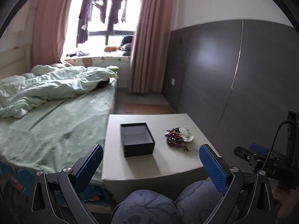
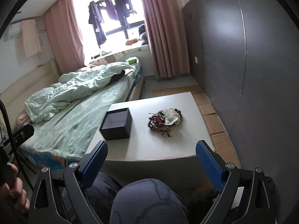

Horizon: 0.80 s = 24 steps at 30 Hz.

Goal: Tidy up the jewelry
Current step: 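Lower the left gripper onto the jewelry pile and grasp the red string bracelet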

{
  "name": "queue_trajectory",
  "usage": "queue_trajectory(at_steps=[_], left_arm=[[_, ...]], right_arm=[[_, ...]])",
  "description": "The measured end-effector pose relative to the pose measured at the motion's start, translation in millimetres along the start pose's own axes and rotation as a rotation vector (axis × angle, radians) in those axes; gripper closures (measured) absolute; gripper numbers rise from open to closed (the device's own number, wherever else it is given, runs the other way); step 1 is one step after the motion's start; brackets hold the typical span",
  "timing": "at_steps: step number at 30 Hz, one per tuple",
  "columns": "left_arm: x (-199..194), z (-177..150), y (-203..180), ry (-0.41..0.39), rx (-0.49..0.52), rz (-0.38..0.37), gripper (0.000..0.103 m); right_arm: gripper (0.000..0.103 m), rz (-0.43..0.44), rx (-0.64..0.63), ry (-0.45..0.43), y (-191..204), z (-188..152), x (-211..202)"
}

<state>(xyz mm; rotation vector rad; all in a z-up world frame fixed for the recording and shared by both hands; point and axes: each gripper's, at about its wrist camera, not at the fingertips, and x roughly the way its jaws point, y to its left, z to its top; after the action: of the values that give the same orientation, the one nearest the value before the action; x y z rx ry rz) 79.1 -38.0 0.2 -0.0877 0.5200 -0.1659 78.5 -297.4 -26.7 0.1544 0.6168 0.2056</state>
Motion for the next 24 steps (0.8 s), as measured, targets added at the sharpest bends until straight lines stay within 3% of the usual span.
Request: queue_trajectory(at_steps=[16,24], left_arm=[[99.5,15.7,-15.0,0.135,0.014,-0.128,0.002],[143.3,25.4,-18.8,0.225,0.012,-0.155,0.013]], right_arm=[[0.008,-0.079,0.126,0.067,-64.0,6.7,61.6],[0.008,-0.065,0.184,0.095,-93.4,13.3,83.5]])
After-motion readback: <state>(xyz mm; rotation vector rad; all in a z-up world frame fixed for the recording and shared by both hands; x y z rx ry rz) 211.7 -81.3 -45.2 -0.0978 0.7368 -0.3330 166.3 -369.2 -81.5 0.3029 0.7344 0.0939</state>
